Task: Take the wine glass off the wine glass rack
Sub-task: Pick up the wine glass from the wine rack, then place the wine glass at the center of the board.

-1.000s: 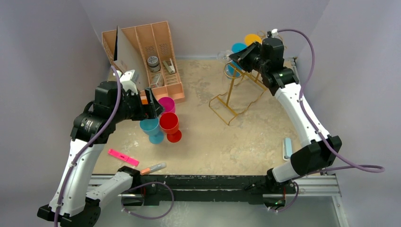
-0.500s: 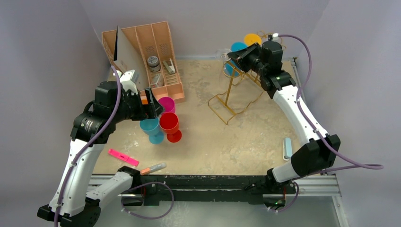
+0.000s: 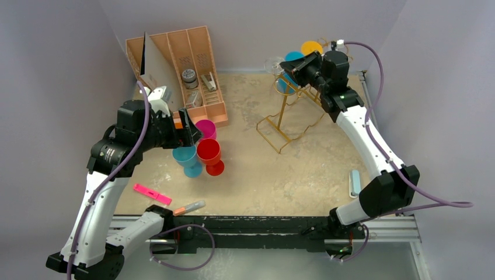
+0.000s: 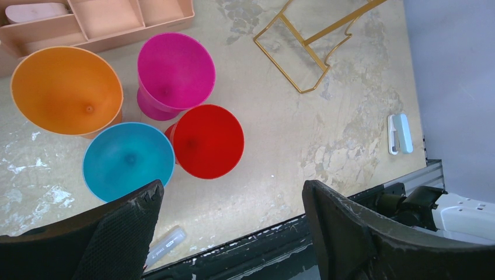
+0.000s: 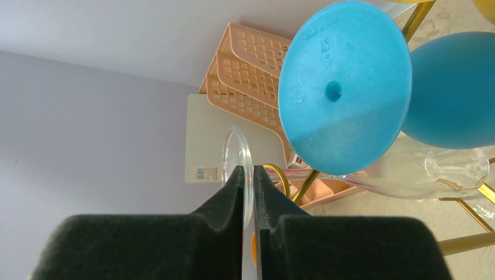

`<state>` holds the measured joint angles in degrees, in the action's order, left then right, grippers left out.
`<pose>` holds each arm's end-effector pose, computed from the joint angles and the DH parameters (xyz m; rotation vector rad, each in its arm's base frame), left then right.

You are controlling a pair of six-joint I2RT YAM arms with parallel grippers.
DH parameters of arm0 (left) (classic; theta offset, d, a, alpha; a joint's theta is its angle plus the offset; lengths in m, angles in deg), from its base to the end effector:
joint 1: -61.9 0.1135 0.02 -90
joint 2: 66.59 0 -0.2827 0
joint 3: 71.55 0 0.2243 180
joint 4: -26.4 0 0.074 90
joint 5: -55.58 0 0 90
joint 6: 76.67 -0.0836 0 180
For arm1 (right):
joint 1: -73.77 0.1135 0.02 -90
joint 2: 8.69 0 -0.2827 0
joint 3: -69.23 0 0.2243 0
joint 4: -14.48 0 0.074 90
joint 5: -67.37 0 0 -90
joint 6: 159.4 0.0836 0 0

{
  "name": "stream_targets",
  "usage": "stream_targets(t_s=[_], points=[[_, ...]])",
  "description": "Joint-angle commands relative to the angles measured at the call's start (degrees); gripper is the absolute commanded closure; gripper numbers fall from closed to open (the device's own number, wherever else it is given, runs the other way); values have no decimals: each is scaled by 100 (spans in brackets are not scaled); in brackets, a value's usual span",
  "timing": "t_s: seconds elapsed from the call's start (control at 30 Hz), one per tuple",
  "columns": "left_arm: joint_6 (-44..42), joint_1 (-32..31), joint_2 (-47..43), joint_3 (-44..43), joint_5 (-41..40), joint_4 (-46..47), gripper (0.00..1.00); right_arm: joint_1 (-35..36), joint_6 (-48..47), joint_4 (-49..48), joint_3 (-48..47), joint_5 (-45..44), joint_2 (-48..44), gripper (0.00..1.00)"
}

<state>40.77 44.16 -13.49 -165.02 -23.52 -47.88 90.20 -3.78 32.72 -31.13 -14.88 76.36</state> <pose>0.1387 -0.0610 0.3978 -0.0754 2.2243 -0.6506 0.3503 0.1151 0.4464 0.6294 1.6472 1.1874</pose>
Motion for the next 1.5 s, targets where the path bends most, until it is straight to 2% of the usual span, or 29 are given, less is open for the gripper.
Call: stream_targets(t_s=[0.0,0.43,0.8,1.47], points=[[5,25,-45,-16,44,163,13,-25,12,-516,-182,57,-6,100],[7,25,-82,-18,41,155,13,-21,-216,-496,-624,343,275,100],[7,25,-68,-82,52,163,13,-25,-391,-485,-893,1068,310,100],[291,25,-214,-203,78,482,13,92,-564,-687,-1530,3104,551,100]])
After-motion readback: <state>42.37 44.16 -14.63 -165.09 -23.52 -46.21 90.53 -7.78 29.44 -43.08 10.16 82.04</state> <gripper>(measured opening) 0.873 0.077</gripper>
